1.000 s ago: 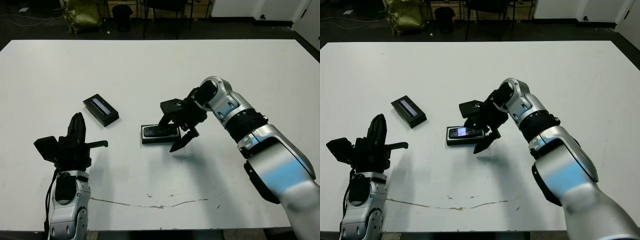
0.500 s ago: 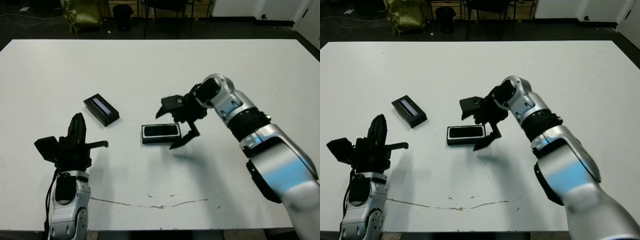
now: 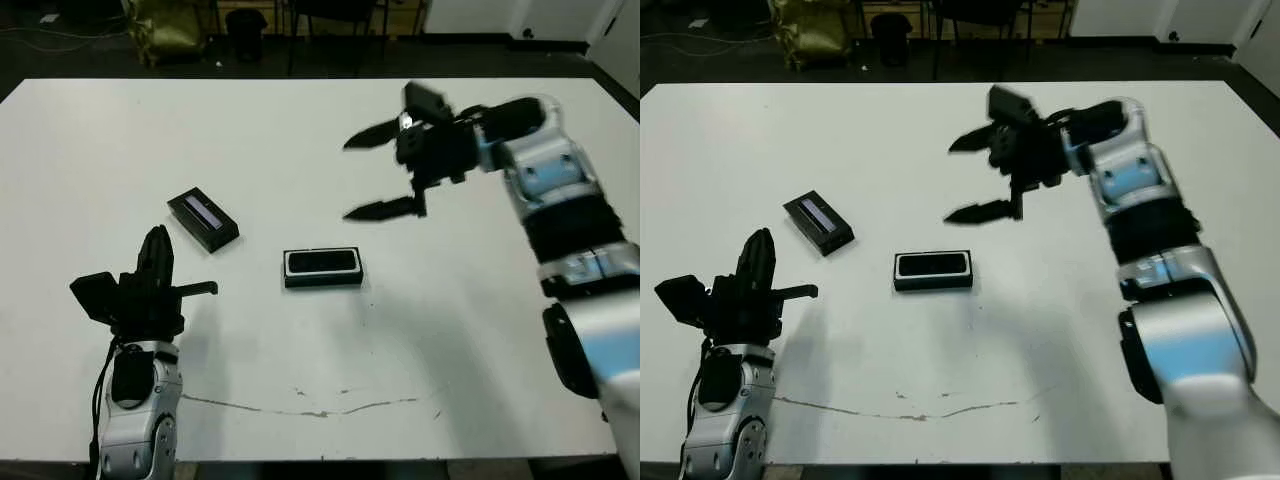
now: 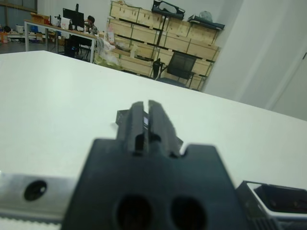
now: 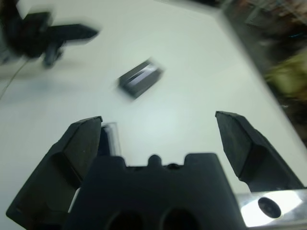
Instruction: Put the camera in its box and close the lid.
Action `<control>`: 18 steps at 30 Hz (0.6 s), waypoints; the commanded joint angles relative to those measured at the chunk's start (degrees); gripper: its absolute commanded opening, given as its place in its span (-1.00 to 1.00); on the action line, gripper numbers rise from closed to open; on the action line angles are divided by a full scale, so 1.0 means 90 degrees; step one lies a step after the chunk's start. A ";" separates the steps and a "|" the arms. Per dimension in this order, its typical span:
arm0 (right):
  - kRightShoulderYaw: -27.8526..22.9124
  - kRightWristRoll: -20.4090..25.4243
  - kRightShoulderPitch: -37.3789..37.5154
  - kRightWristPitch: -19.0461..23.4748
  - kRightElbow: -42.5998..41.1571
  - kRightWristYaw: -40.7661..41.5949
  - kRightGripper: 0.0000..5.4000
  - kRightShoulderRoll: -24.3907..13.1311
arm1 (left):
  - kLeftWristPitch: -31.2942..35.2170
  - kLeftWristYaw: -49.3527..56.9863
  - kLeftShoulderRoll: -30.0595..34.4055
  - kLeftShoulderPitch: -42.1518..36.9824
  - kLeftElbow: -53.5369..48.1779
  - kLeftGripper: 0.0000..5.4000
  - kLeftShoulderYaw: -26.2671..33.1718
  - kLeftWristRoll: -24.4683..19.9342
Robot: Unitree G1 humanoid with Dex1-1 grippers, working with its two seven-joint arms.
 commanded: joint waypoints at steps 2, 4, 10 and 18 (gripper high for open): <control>-0.0444 -0.0015 0.1353 0.0401 -0.1673 -0.1830 0.92 0.0271 | 0.0104 0.0009 0.0058 0.0073 0.0043 -1.00 0.0007 0.0019; -0.0439 -0.0138 0.1833 0.0461 -0.2250 -0.2599 0.78 0.0430 | 0.0111 0.0014 0.0052 0.0073 0.0038 -1.00 0.0003 0.0019; 0.0131 -0.0754 0.2962 -0.0111 -0.3145 -0.3953 0.26 0.0661 | 0.0075 -0.0024 0.0033 0.0066 0.0081 -1.00 0.0019 -0.0056; 0.0936 -0.1482 0.3641 -0.1423 -0.3000 -0.4736 -0.42 0.0810 | 0.0080 0.0004 0.0036 0.0111 0.0057 -1.00 0.0009 -0.0009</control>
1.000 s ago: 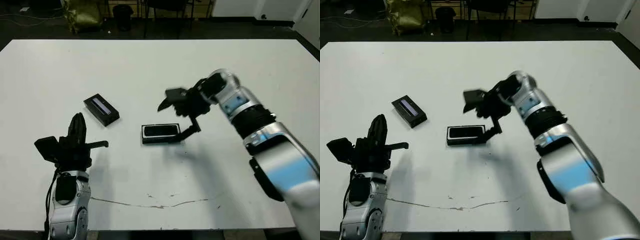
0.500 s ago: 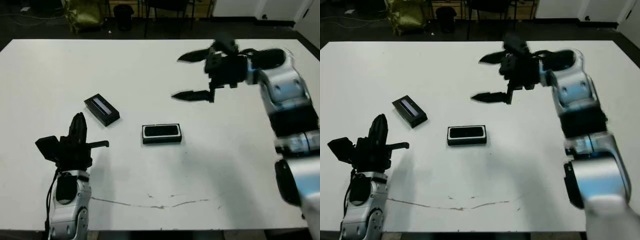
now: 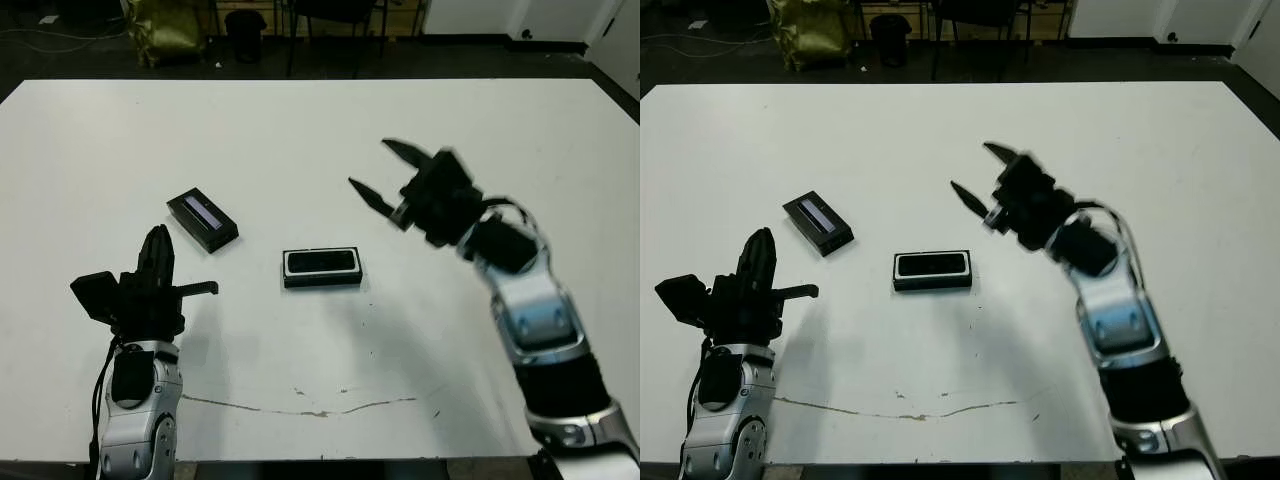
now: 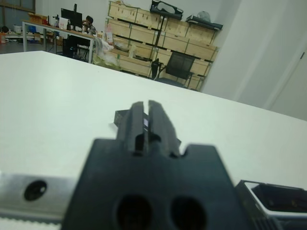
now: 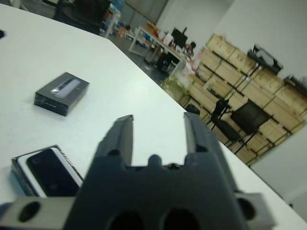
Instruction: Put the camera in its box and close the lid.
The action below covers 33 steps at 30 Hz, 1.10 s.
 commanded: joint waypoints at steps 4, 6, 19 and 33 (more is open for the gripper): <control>0.0522 -0.0638 0.0229 -0.0249 0.0228 -0.0292 -0.76 -0.0043 | 0.0038 -0.0036 0.0045 0.0105 0.0089 -1.00 0.0021 -0.0038; 0.0634 -0.0811 0.0203 -0.0190 0.0240 -0.0310 -0.92 -0.0047 | -0.0017 -0.0029 0.0042 0.0099 0.0119 -1.00 0.0021 -0.0002; 0.0950 -0.1420 0.0019 0.0023 0.0893 -0.0480 -0.99 0.0114 | -0.0045 -0.0085 0.0050 0.0097 0.0165 -1.00 0.0033 -0.0024; 0.1269 -0.1902 0.0038 0.0563 0.1340 -0.0392 -0.99 0.0182 | -0.0027 -0.0046 0.0050 0.0118 0.0147 -1.00 0.0028 0.0029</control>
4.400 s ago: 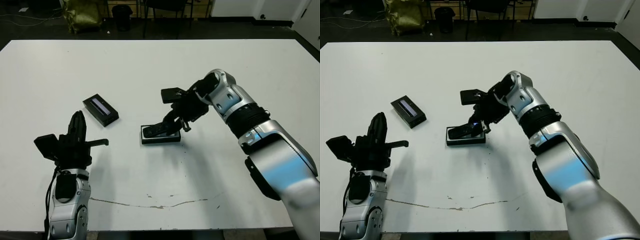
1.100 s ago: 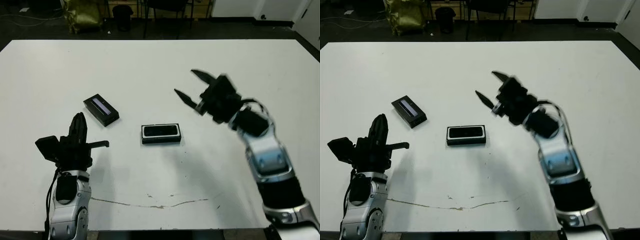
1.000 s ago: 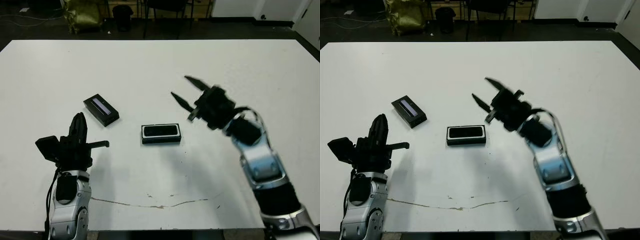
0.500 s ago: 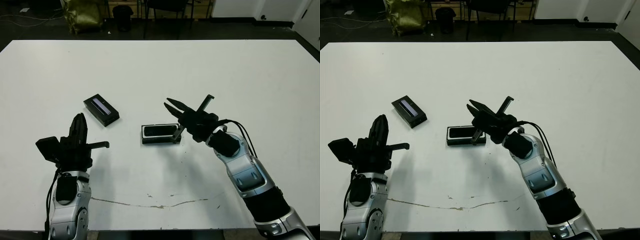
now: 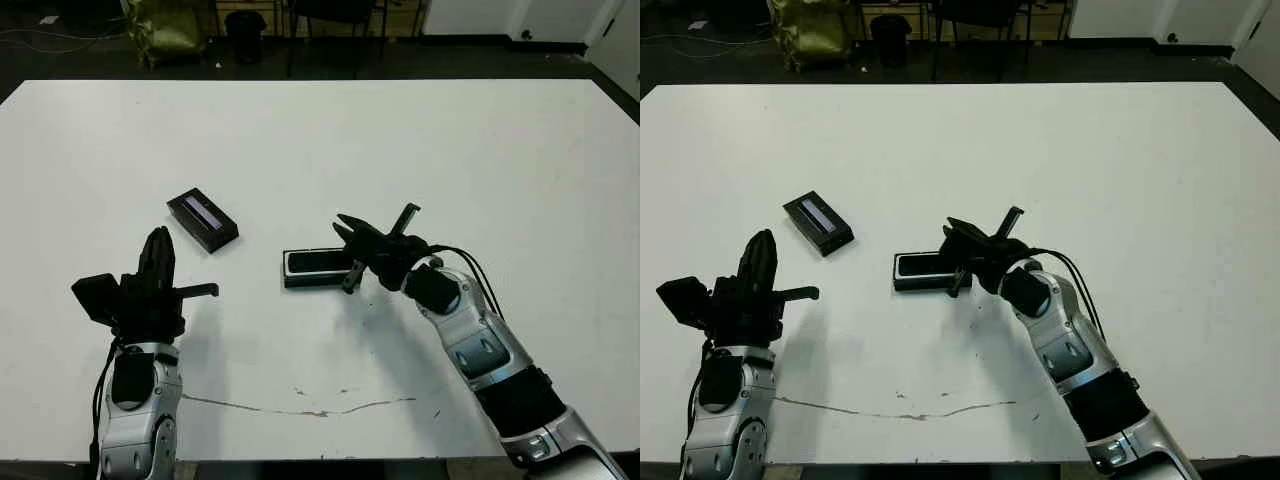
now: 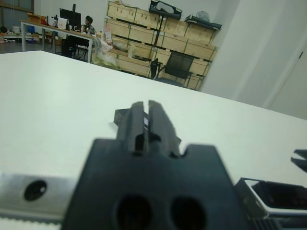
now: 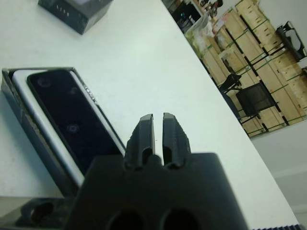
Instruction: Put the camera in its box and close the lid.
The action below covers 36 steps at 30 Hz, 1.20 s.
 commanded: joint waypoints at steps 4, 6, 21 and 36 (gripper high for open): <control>0.0215 -0.0030 0.0252 0.0607 -0.0166 0.0312 -0.99 -0.0003 | 0.0010 -0.0009 0.0044 0.0079 0.0103 -1.00 0.0026 -0.0012; 0.0242 0.0065 0.0347 0.0639 -0.0234 0.0389 -0.99 0.0019 | 0.0070 0.0017 0.0043 0.0091 0.0056 -1.00 0.0014 0.0005; 0.0463 0.0118 0.0466 0.0971 -0.0072 0.0674 -0.99 -0.0031 | 0.0133 0.0055 0.0012 0.0095 -0.0001 -1.00 0.0004 -0.0034; 0.0163 0.0239 0.0466 0.1311 -0.0407 0.0722 -0.99 -0.0278 | 0.0083 0.0065 0.0024 0.0060 0.0020 -1.00 0.0006 0.0014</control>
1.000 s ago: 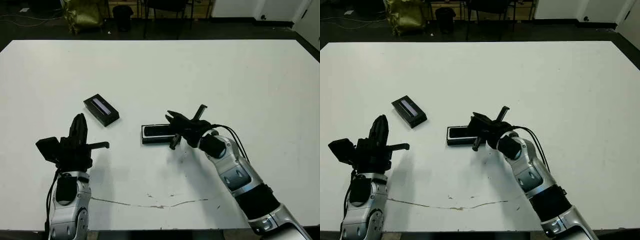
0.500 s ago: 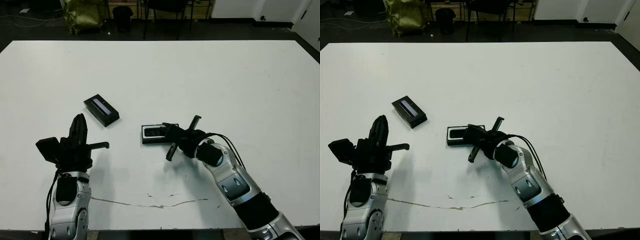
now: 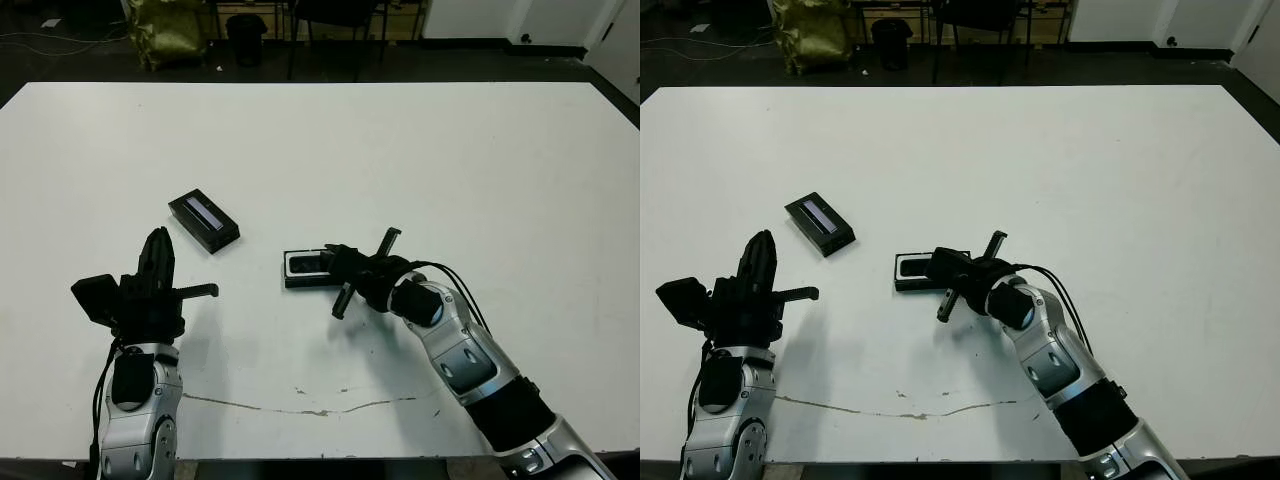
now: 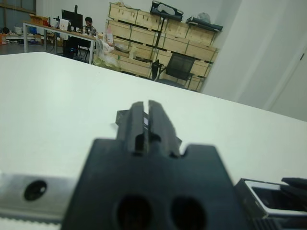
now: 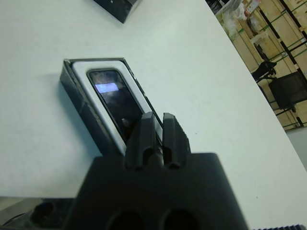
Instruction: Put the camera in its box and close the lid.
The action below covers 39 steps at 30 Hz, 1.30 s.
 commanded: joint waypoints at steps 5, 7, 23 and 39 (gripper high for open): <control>-0.0807 0.0573 0.0536 0.0195 -0.0690 0.0110 -0.99 -0.0401 | 0.0147 0.0095 0.0031 0.0049 -0.0021 -1.00 -0.0002 0.0062; -0.1135 0.0883 0.0672 0.0077 -0.1031 0.0088 -0.99 -0.0431 | 0.0107 0.0098 0.0042 0.0051 -0.0018 -1.00 -0.0019 0.0091; -0.3402 0.2885 0.1181 0.0566 -0.2557 -0.1192 -0.99 0.0083 | 0.0104 -0.0042 0.0178 0.0031 0.0002 -1.00 0.0135 -0.0049; -0.3770 0.3294 0.2218 -0.0512 -0.1975 -0.2115 -0.99 0.0746 | 0.0861 -0.0403 0.1505 -0.0674 -0.0560 -1.00 0.0368 0.0368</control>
